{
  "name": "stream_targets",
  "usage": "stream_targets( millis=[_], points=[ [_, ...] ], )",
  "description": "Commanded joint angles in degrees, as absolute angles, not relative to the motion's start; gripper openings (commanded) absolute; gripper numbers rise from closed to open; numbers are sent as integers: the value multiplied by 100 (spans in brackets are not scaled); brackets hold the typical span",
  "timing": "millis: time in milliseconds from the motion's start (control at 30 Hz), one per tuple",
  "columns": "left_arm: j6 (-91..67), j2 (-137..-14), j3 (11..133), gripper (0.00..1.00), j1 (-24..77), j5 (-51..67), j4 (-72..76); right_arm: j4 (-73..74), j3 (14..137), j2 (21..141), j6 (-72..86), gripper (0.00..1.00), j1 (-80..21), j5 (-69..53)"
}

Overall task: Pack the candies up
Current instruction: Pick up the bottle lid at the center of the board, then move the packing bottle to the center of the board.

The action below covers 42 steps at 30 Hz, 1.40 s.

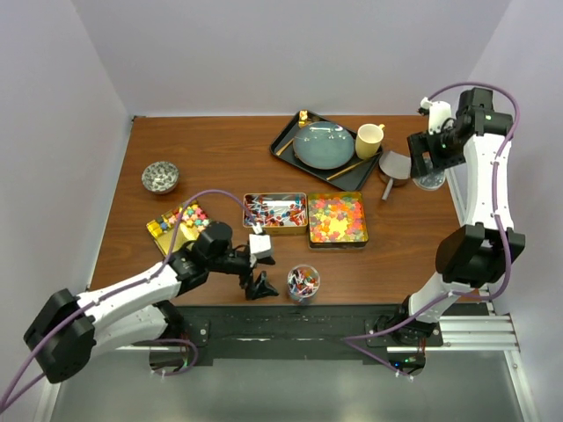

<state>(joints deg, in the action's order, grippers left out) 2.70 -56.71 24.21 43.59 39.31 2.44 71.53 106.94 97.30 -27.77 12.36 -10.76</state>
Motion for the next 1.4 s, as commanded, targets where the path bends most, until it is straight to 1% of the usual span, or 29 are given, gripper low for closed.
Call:
stream_targets(
  millis=[0, 133, 167, 367, 533, 700, 933, 1100, 1233, 1267, 1367],
  points=[
    [123, -6248, 2224, 97, 4771, 3235, 1975, 7585, 11250, 9361, -2514, 81, 1108, -1458],
    [158, -6793, 1821, 94, 5027, 2796, 3345, 7812, 11224, 9097, -2680, 81, 766, -1442],
    [89, -7003, 1576, 94, 5088, 2612, 4053, 7857, 11163, 9010, -2802, 81, 695, -1424],
    [149, -7987, 1108, 93, 5616, 2347, 6166, 8244, 10882, 8886, -3049, 81, 510, -1591],
    [325, -8542, 1221, 95, 5792, 2180, 6802, 8376, 10242, 8737, -3567, 80, 370, -1679],
    [281, -9447, 1423, 95, 5888, 1943, 7610, 8244, 9537, 8447, -3989, 79, 45, -1696],
    [413, -10309, 1757, 95, 5897, 1653, 8261, 8262, 8773, 8051, -4973, 79, -1315, -1775],
    [633, -11020, 2214, 96, 5898, 1398, 8665, 8148, 8526, 7980, -5282, 79, -2126, -1661],
    [554, -11521, 2268, 96, 5924, 1205, 9209, 7894, 8166, 7928, -5633, 79, -2898, -1565],
    [467, -11766, 2250, 97, 5933, 1030, 9568, 7832, 8104, 7919, -5660, 79, -3013, -1530],
    [509, -12057, 2233, 98, 6003, 696, 9877, 7621, 7945, 8024, -5704, 79, -3348, -1520]
  ],
)
